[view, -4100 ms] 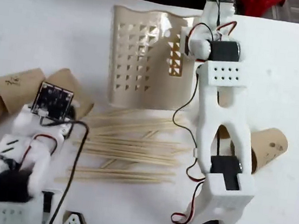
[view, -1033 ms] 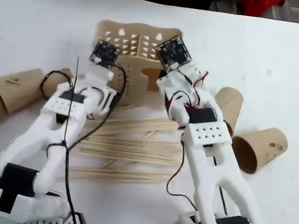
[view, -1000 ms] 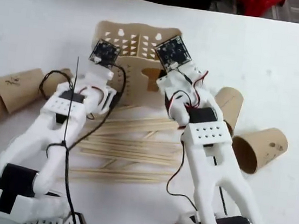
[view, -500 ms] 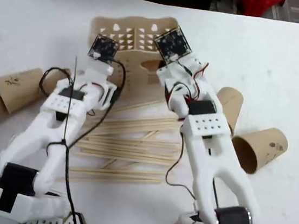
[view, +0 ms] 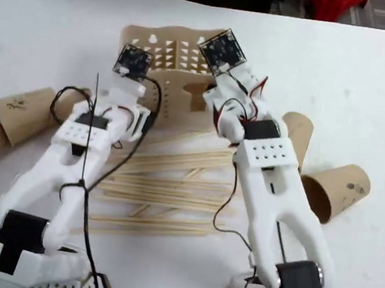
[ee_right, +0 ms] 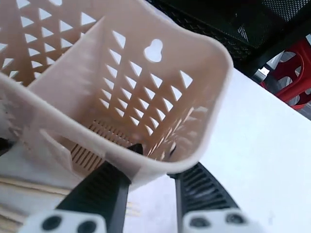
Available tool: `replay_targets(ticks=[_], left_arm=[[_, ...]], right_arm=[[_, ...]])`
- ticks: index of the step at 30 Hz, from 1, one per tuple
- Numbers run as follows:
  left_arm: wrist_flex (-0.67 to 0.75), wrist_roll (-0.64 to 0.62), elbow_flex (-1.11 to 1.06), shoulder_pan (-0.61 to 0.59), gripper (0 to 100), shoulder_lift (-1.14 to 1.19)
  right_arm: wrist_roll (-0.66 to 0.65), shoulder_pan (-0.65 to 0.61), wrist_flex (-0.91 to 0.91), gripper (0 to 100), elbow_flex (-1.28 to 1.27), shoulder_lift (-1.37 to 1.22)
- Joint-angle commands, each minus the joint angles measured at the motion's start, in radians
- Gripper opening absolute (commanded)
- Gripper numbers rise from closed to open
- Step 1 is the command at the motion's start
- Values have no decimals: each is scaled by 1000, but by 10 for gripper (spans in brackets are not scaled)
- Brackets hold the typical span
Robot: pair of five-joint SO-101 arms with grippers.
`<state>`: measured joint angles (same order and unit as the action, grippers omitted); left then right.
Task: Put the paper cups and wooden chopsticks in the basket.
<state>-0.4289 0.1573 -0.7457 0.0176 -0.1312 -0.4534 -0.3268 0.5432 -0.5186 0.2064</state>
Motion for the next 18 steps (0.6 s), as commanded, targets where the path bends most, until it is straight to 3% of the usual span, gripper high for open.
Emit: replay_targets(ticks=[1, 8, 14, 18], left_arm=[[25, -14, 34, 4, 259, -13], [-69, -20, 94, 4, 260, -8], [-66, -20, 92, 4, 260, -7], [-66, -21, 94, -1, 260, -7]], right_arm=[[11, -7, 130, 17, -3, 93], [78, -7, 213, 23, 0, 154], [75, -7, 217, 190, -5, 147], [78, -10, 282, 215, -3, 226]])
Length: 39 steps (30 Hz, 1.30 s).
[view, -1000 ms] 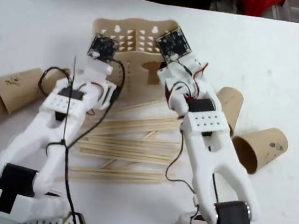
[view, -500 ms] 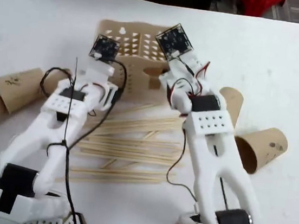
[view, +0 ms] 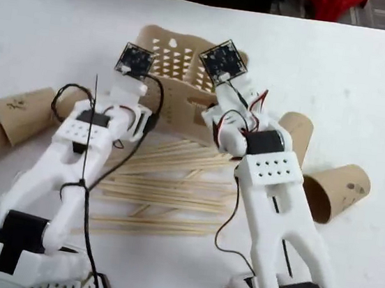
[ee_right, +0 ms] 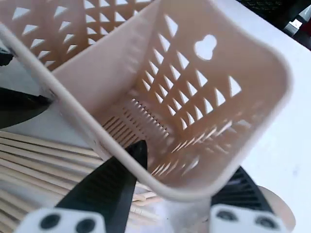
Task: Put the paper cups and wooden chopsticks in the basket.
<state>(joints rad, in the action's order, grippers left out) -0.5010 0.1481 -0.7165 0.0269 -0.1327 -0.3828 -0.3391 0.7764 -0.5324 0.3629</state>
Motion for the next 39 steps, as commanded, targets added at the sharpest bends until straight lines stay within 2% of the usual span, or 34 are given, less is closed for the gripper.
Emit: replay_targets(ticks=[1, 6, 11, 13, 16, 18, 20, 22, 25, 28, 31, 34, 39], left_arm=[[3, -14, 69, -16, 260, -5], [0, -31, 72, -19, 260, -10], [-2, -40, 74, -19, 260, -13], [-2, -40, 74, -15, 260, -12], [-2, -40, 69, -4, 260, -8], [-2, -40, 68, -15, 260, -15], [-5, -40, 74, -48, 260, -19], [-66, -40, 100, -107, 260, -65], [-270, -40, 158, -159, 260, -183], [-460, -40, 252, -193, 258, -332], [-597, -40, 436, -208, 257, -433], [-635, -44, 632, -202, 256, -397], [-641, -91, 893, -151, 256, -108]], right_arm=[[2, 1, 76, 216, 9, 101], [0, 1, 170, 218, 8, 188], [8, -13, 160, 219, 6, 148], [9, -19, 91, 227, -18, 108], [0, -21, -105, 301, -51, 33], [-12, -19, -137, 338, -23, -21], [-44, -19, -137, 334, 6, -68], [-40, -22, -143, 294, 9, -99], [-40, -22, -165, 237, 8, -125], [-40, -19, -165, 254, 8, -122], [-40, -21, -165, 273, 5, -124], [-40, -22, -163, 275, 0, -130], [-41, -27, -163, 275, -15, -122]])
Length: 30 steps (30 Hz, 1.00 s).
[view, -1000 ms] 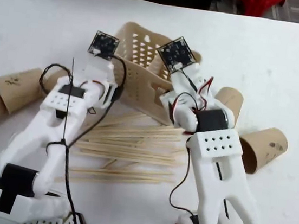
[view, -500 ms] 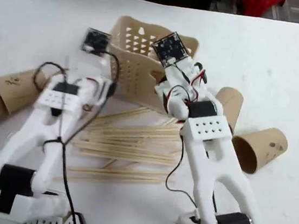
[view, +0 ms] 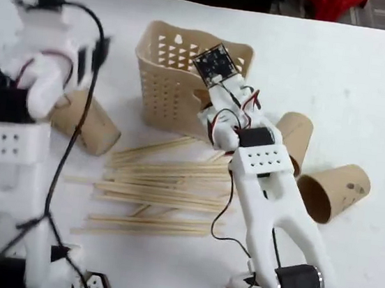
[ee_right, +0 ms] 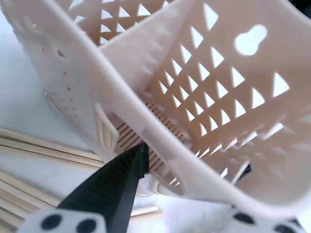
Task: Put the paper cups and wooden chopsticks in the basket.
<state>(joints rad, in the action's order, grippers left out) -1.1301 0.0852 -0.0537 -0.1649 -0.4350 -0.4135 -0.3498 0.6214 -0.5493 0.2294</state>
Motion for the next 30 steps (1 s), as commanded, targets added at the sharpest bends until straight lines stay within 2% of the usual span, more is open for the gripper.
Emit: replay_targets(ticks=[1, 11, 20, 26, 30], left_arm=[[-15, -29, 279, 45, 256, 257], [-258, -69, 767, 124, 256, 696], [-353, -64, 970, 133, 247, 941], [-344, -66, 985, 153, 68, 998], [-328, -71, 987, 162, 21, 997]], right_arm=[[-11, -18, -8, 275, 2, 8], [-12, -16, -2, 275, 2, 4], [-11, -15, -5, 273, -31, 7], [-11, -10, -2, 273, -31, 13], [-12, -12, 18, 275, -28, 15]])
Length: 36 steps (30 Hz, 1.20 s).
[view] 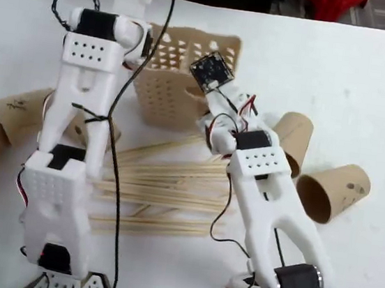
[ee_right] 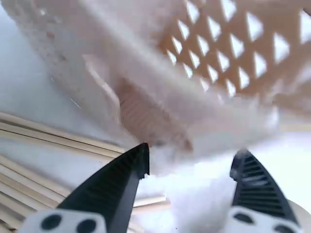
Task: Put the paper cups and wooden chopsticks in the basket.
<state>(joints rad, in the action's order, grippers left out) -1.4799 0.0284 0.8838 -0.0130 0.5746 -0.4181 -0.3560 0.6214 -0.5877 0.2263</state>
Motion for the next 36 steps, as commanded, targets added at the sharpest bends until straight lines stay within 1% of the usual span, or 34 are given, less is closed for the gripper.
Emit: replay_targets(ticks=[1, 4, 8, 10, 11, 14, 15, 16, 19, 24, 28, 30, 31, 33, 36], left_arm=[[23, -14, 49, 12, 21, -13], [35, -68, 49, 5, 21, -5], [37, -83, 48, 13, 20, -5], [35, -84, 48, 19, 27, -12], [37, -84, 48, 19, 50, -13], [29, -78, 74, 16, 189, -13], [14, -75, 94, 15, 225, -13], [-8, -68, 123, 15, 234, -15], [-89, -31, 267, 16, 224, -15], [-233, -23, 499, 13, 225, -15], [-287, -12, 614, -16, 223, -15], [-305, -12, 654, -47, 222, -16], [-308, -11, 666, -64, 222, -18], [-310, -9, 669, -102, 222, -41], [-310, -8, 611, -145, 222, -122]], right_arm=[[-12, -7, 35, 275, 14, 19], [-12, -5, 79, 276, 9, 68], [-6, -13, 151, 276, -5, 180], [-6, -19, 159, 276, -46, 240], [-6, -19, 157, 276, -69, 271], [-6, -25, 157, 276, -132, 360], [-6, -25, 157, 276, -149, 389], [-6, -25, 163, 276, -164, 418], [-12, -15, 166, 274, -210, 496], [-14, 15, 231, 273, -236, 568], [-14, 73, 278, 273, -233, 599], [-15, 127, 311, 273, -232, 618], [-31, 160, 323, 272, -232, 631], [-110, 226, 357, 272, -232, 668], [-189, 317, 403, 247, -232, 748]])
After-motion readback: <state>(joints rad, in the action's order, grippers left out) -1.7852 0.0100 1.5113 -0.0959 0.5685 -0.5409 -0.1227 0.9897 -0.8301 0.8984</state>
